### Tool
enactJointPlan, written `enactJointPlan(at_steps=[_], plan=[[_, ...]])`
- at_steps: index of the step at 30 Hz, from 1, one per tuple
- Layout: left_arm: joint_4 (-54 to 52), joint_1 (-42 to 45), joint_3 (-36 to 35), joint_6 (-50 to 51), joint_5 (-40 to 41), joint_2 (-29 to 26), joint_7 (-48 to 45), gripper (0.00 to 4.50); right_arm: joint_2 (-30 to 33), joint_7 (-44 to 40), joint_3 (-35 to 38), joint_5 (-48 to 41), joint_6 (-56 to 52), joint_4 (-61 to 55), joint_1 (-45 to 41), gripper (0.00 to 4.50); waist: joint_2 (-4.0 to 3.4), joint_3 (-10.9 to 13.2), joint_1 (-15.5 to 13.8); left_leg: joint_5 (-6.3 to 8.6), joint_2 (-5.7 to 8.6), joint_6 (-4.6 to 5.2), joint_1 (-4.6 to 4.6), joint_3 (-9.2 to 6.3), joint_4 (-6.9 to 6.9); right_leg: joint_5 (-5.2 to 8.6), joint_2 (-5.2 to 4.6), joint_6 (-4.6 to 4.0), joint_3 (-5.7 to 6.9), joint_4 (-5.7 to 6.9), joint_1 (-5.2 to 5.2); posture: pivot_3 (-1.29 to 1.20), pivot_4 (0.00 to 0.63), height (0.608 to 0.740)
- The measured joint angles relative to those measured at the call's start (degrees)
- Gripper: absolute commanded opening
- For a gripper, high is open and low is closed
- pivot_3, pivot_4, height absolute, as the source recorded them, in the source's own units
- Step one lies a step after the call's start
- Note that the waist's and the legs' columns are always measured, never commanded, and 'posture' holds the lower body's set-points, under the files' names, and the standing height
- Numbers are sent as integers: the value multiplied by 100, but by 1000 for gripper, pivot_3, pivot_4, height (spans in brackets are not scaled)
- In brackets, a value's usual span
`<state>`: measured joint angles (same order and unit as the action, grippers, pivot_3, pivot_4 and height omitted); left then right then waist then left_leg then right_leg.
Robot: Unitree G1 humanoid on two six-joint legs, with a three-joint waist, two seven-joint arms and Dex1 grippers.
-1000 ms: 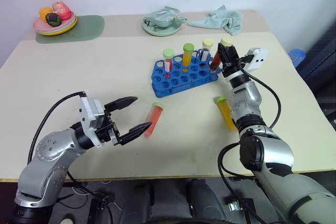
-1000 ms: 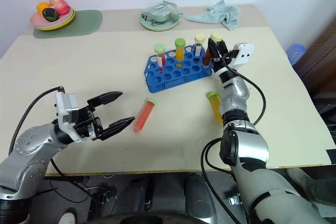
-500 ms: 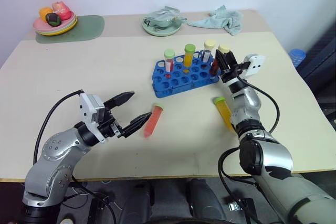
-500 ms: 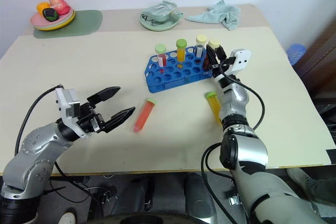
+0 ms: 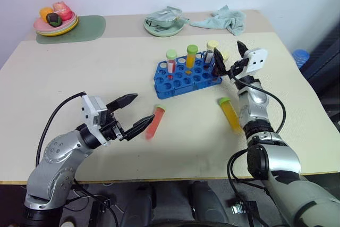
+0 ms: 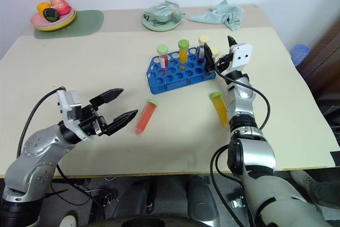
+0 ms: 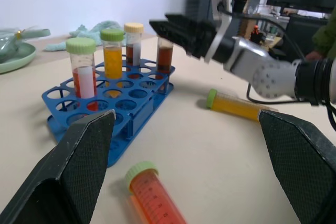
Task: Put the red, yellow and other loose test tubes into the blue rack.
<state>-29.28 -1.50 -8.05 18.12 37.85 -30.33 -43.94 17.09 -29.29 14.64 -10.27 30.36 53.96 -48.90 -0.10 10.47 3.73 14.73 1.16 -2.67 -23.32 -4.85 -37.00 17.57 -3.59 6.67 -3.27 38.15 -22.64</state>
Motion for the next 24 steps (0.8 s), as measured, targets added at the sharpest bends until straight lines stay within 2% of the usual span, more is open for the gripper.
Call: enactJointPlan(at_steps=[2,10,14,18,24], plan=[[14,-6,23,-11,-20,10,-24,4500,132,90,-89,28,-439,-623,213,4438,0,0,-15,0,0,0,0,-2,-1,0,-1,0,0,0,0,0,150,740],[221,67,99,-141,-113,107,-207,4500,967,-29,-602,-28,-3726,-4242,1869,4438,-3,-2,-128,1,0,2,-1,-3,-2,0,-3,0,-4,-2,0,0,150,740],[433,174,184,-213,-131,113,-351,4500,1432,-60,-696,-535,-6227,-5725,2379,4438,-2,-3,-140,1,0,2,-2,-4,-6,0,-10,0,-7,-5,1,0,150,740],[486,231,234,-266,-139,123,-452,4500,1745,-38,-539,-1147,-8143,-6355,2391,4438,-2,-3,-137,2,0,3,-2,-5,-4,0,-3,0,-5,-5,1,0,150,740],[590,226,241,-351,-157,130,-535,4500,2003,99,-286,-1788,-10498,-6683,2237,4438,-1,-3,-149,3,2,5,-4,-3,-4,0,-5,0,-6,-9,2,0,150,740]])
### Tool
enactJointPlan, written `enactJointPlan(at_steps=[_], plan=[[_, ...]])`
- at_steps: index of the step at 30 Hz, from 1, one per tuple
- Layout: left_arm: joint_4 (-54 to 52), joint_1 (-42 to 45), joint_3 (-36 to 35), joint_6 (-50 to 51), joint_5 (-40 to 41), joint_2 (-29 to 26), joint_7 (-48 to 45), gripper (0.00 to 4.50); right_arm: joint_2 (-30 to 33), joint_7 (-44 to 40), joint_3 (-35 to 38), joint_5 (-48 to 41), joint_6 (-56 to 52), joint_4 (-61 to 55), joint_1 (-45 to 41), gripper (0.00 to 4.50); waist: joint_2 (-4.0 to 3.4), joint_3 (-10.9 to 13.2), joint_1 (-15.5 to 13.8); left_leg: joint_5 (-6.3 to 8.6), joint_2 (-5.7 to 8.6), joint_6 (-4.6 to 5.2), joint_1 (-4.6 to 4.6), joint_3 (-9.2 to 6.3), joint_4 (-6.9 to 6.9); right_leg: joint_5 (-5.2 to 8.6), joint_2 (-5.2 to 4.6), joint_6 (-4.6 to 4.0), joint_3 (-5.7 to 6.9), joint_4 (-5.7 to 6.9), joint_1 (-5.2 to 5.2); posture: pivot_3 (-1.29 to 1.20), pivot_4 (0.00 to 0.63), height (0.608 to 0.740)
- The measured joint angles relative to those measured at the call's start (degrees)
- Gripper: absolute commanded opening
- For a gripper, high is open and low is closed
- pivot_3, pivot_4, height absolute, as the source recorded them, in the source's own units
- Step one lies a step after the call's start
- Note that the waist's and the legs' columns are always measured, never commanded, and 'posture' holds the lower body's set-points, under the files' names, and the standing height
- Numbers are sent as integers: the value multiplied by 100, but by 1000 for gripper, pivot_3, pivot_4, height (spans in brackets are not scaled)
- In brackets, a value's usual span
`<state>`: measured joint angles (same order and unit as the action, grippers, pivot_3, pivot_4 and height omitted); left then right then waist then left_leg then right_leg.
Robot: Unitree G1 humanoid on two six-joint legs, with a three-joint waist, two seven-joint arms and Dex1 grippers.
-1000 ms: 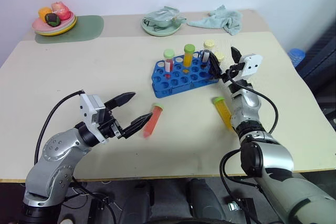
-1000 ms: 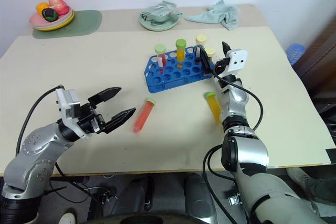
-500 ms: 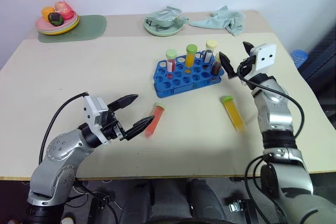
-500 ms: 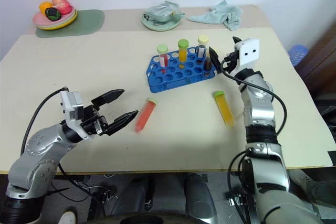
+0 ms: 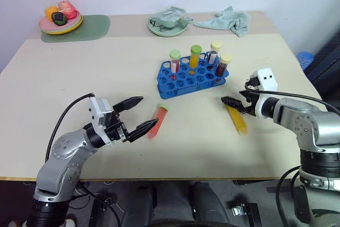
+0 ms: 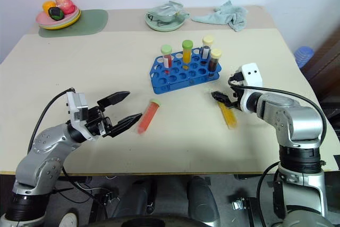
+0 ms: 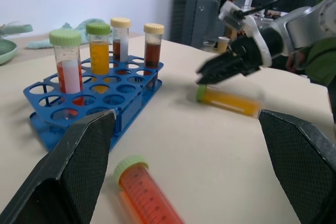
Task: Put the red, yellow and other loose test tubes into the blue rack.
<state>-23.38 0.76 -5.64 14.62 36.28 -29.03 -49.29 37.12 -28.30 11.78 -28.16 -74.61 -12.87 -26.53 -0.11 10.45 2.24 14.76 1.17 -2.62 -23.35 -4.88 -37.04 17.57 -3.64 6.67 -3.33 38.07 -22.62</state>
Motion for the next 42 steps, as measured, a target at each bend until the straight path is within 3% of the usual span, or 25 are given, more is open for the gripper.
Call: enactJointPlan(at_steps=[5,18,21,24,25,29,37,42], plan=[[0,-55,25,-37,-21,16,-34,4500,127,110,2,-57,-713,-23,-90,4438,1,-1,0,0,1,1,0,3,0,0,1,0,0,-1,1,0,150,740],[-37,-245,20,-39,-59,19,-51,4500,9,355,-409,55,-968,248,-448,4438,4,-2,24,0,0,1,1,4,-1,0,3,0,1,-1,1,0,150,740],[-66,-295,15,-39,-58,16,-51,4500,-2,371,-520,106,-906,381,-560,3637,5,-3,30,0,-1,1,1,4,0,0,4,0,1,-1,1,0,150,740],[-150,-356,10,-39,-56,14,-50,4500,-12,372,-603,159,-858,498,-624,2145,5,-3,19,0,-1,1,1,4,0,0,4,0,1,-1,1,0,150,740],[-166,-373,2,-39,-56,14,-48,4500,-15,353,-638,157,-841,532,-637,2145,5,-3,17,0,-1,1,1,4,0,0,3,0,1,-1,1,0,150,740],[-185,-474,-26,-39,-56,9,-41,4500,-18,316,-709,176,-770,540,-644,843,5,-3,14,0,0,1,1,3,0,0,3,0,2,-2,2,0,150,740],[-201,-478,-27,-39,-56,9,-31,4500,-86,308,-713,208,-594,519,-607,819,5,-3,21,1,-1,1,1,3,0,0,4,0,2,-2,2,0,150,740],[-200,-474,-29,-44,-56,19,-32,4500,-883,-87,-193,-310,328,98,-544,819,4,-2,32,1,-3,1,0,2,2,0,7,0,2,0,-1,0,150,740]])
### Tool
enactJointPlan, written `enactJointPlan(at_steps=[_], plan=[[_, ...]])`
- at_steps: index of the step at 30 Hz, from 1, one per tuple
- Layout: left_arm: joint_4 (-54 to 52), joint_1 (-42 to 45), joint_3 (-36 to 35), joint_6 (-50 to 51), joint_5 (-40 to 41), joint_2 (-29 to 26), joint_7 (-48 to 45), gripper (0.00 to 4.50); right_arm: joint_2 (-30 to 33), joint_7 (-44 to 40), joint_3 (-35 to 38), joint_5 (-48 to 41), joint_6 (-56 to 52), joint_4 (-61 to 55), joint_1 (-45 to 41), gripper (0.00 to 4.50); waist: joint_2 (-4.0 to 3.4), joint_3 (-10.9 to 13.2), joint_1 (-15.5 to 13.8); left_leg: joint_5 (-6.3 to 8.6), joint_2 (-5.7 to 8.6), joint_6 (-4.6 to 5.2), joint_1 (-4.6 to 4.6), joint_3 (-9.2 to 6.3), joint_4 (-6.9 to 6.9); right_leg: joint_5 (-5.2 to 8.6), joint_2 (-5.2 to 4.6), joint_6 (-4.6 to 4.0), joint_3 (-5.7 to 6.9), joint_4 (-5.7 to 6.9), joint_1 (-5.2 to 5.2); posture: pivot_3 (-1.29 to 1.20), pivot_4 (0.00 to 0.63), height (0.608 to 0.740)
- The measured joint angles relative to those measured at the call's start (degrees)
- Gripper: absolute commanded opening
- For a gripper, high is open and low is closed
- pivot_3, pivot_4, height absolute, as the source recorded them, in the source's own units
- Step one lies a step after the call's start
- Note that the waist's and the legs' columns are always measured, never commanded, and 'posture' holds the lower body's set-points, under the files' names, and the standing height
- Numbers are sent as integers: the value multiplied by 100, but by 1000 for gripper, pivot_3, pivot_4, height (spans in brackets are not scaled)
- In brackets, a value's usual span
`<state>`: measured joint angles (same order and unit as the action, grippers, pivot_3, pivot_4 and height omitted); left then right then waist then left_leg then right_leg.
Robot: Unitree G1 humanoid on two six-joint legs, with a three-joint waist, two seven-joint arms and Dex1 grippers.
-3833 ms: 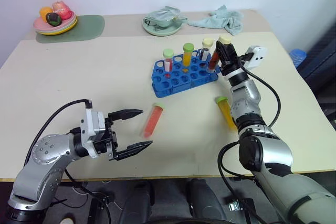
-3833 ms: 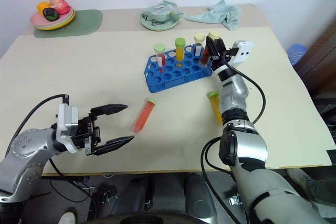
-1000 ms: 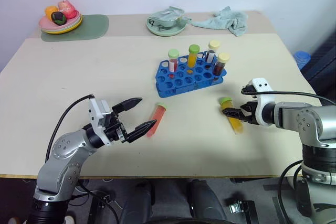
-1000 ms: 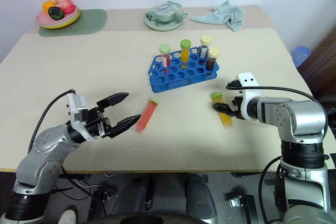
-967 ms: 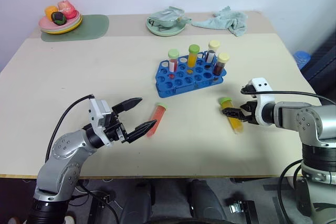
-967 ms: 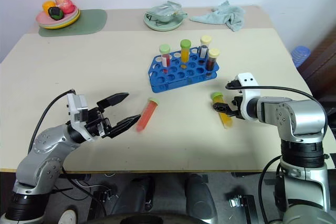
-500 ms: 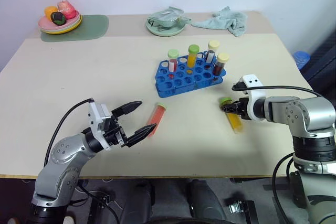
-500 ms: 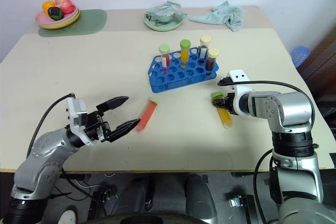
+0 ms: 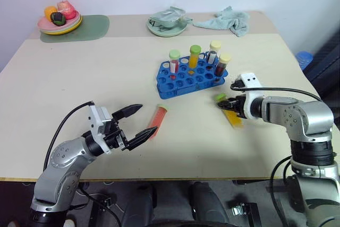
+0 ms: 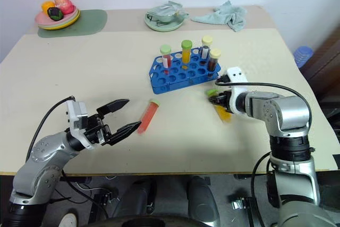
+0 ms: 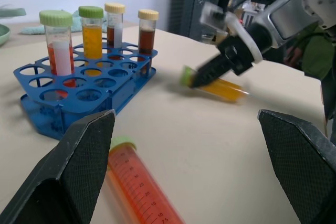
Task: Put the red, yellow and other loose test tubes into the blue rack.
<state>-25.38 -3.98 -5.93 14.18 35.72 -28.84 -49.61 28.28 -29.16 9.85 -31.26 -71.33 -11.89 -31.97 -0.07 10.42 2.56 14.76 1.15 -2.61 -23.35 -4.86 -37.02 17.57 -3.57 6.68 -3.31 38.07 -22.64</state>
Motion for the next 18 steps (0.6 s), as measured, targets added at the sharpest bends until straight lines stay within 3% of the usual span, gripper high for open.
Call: enactJointPlan(at_steps=[5,8,11,18], plan=[[17,29,-10,-2,1,27,4,4500,-880,-482,298,-375,1802,-162,6,819,2,0,-31,0,2,0,0,-1,-2,0,-7,1,4,-6,7,0,150,740],[78,60,-47,-1,6,62,18,4500,-1449,-1220,335,-398,3357,445,-64,819,2,0,-9,0,2,0,3,0,-1,0,-2,1,6,-5,9,0,150,740],[96,161,-83,5,73,79,30,4500,-1999,-1410,386,-144,4986,1655,-381,819,0,1,18,0,0,-1,8,0,1,-1,0,0,6,3,4,0,150,740],[51,46,-296,62,202,65,185,4500,-2514,-1557,538,584,8368,4595,-1117,819,-1,2,16,-1,0,-3,6,0,4,-1,-3,0,3,4,-2,0,150,740]])
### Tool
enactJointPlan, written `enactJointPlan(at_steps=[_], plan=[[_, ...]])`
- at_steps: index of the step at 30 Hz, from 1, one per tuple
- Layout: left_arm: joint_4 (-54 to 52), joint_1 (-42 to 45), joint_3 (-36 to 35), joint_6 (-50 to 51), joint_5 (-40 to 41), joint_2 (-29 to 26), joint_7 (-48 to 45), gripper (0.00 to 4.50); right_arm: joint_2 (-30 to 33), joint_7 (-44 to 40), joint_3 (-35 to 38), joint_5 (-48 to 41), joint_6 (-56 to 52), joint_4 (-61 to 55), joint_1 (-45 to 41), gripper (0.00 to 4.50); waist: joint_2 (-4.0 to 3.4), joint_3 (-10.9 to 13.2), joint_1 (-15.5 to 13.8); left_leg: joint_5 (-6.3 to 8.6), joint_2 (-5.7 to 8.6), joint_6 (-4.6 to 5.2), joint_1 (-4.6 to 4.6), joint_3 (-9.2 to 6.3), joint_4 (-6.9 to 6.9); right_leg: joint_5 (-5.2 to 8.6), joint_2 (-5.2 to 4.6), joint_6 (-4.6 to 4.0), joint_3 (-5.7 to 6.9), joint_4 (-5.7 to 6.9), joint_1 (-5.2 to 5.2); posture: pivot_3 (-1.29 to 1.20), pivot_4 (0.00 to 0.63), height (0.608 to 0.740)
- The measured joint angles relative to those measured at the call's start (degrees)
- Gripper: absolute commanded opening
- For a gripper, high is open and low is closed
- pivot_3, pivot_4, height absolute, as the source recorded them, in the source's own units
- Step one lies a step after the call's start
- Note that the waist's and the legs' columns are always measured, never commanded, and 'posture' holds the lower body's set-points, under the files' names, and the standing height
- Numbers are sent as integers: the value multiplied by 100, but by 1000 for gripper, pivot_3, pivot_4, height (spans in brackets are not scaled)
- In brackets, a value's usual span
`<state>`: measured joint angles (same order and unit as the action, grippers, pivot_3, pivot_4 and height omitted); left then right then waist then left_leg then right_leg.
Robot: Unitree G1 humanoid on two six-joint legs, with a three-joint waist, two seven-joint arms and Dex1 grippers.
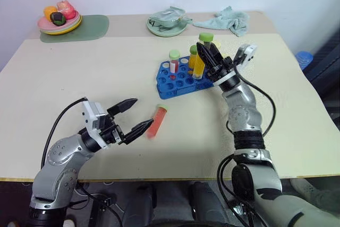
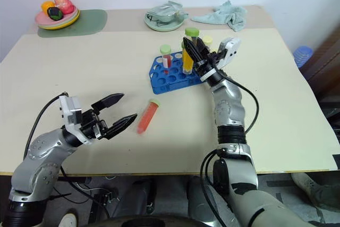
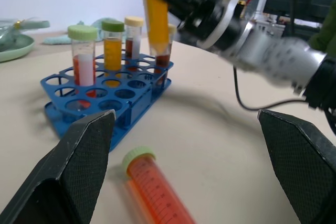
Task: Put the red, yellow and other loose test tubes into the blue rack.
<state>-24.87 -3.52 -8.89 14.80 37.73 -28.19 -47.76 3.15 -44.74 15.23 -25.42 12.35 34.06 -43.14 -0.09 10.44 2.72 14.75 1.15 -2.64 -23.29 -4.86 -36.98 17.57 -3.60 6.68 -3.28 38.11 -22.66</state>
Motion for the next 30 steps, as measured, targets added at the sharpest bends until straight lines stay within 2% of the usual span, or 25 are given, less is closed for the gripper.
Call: enactJointPlan(at_steps=[5,12,23,30], plan=[[-162,-160,-185,99,59,-92,164,4500,-36,-107,149,215,1648,1753,-492,819,0,0,-1,-1,0,-2,0,-1,0,0,-1,0,-3,0,-1,0,150,740],[-591,-453,-454,271,228,-185,452,4500,27,-208,408,218,2648,3046,-831,819,-1,0,4,-1,-1,-2,1,-2,1,0,0,-1,-4,0,0,0,150,740],[-803,-571,-664,492,473,-416,665,4500,10,-256,575,287,3256,3511,-912,819,0,0,-4,-1,0,-2,9,-3,1,0,1,-1,-4,-1,11,0,150,740],[-975,-514,-826,642,681,-606,743,4500,-63,167,583,461,3459,3660,-950,819,1,-2,-4,0,0,-2,27,-3,3,0,0,-1,-4,-3,29,0,150,740]])
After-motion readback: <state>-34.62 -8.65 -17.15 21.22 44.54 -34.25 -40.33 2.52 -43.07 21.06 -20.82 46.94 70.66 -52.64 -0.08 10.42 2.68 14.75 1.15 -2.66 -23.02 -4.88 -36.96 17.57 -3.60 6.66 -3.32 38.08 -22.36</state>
